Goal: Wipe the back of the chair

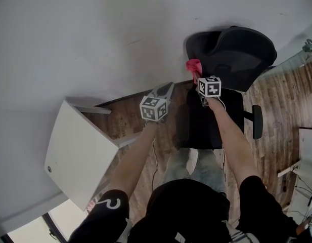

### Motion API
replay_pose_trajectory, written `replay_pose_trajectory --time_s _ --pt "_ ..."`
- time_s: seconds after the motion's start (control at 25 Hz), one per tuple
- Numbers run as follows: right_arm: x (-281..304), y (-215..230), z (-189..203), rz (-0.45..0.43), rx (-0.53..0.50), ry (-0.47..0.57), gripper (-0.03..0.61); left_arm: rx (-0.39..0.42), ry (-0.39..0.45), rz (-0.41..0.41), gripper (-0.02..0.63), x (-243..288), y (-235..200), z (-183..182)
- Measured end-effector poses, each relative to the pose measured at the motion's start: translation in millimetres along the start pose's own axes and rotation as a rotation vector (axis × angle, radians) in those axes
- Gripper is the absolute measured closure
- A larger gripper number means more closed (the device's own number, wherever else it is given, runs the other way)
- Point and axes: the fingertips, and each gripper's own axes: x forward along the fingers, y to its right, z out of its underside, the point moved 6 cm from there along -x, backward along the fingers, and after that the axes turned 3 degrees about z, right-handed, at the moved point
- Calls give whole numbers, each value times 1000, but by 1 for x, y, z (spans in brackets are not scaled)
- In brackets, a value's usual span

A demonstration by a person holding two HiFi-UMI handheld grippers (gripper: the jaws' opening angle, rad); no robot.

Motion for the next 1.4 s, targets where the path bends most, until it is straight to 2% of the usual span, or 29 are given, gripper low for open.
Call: replay_pose_trajectory --time_s 0.24,0.6,1.08,1.4 --pt "11 12 1 22 -25 -44 511 0 0 -12 589 5 0 -3" --pt "-1 55 0 30 -17 -68 511 -2 -10 -24 589 29 27 -5" --pt "-40 155 1 73 12 -63 511 11 -26 -29 589 86 89 -6" --pt "-76 235 6 113 42 -49 511 33 -38 7 589 136 145 0"
